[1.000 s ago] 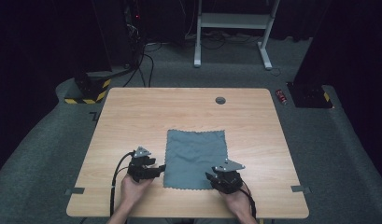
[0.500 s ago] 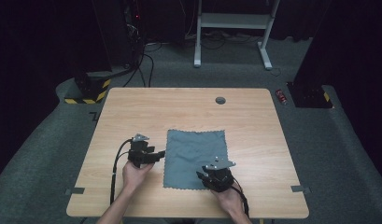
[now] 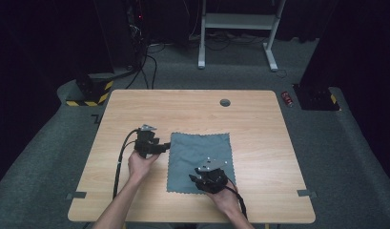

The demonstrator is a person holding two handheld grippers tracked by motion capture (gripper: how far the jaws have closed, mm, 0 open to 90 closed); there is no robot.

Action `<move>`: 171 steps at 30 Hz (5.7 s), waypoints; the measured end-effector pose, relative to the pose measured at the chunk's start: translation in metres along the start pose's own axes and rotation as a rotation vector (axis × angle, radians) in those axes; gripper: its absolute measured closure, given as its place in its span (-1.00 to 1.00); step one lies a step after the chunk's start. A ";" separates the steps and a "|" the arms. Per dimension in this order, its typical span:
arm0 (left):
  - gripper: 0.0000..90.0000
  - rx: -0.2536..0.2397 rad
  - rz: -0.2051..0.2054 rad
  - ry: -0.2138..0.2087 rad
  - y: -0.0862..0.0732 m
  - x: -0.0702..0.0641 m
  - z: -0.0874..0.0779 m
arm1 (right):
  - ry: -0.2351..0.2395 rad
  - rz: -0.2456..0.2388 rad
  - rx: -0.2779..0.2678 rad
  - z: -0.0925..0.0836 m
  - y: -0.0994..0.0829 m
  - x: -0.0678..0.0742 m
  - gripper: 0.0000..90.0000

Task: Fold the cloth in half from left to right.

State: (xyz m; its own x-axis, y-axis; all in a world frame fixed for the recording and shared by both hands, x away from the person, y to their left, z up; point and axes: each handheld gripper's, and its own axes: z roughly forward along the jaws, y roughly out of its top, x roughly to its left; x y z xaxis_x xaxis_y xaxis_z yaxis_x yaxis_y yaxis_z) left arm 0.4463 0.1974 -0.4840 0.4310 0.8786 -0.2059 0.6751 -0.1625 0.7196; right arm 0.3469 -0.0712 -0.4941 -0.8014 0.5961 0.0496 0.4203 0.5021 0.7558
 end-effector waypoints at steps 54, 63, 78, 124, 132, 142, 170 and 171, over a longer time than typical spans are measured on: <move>0.70 0.120 0.021 0.087 0.030 0.003 0.070 | 0.066 -0.289 0.124 0.053 0.013 0.077 0.99; 1.00 0.101 -0.009 0.036 0.033 0.006 0.065 | 0.054 -0.266 0.084 0.047 0.008 0.076 1.00; 1.00 0.096 0.031 0.015 0.045 0.000 0.060 | 0.068 -0.223 0.109 0.054 0.012 0.073 0.60; 1.00 0.073 0.080 -0.004 0.057 -0.005 0.029 | 0.028 -0.231 -0.024 0.016 0.029 0.079 1.00; 1.00 0.065 0.108 -0.033 0.067 -0.024 0.038 | -0.001 -0.173 -0.038 -0.001 0.013 0.065 1.00; 1.00 0.086 0.150 -0.043 0.075 -0.044 0.055 | -0.048 -0.135 -0.060 -0.023 -0.005 0.050 1.00; 1.00 0.131 0.237 -0.047 0.079 -0.100 0.106 | -0.132 -0.008 -0.062 -0.052 -0.056 0.015 1.00; 1.00 0.129 0.239 -0.048 0.079 -0.101 0.107 | -0.133 -0.012 -0.062 -0.052 -0.057 0.014 1.00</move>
State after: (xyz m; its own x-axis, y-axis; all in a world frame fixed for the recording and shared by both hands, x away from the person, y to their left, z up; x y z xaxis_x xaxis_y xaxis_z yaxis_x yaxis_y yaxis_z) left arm 0.5198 0.0480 -0.4772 0.6134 0.7863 -0.0741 0.6203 -0.4216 0.6614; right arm 0.2894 -0.1240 -0.5023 -0.7408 0.6703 -0.0438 0.3803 0.4722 0.7952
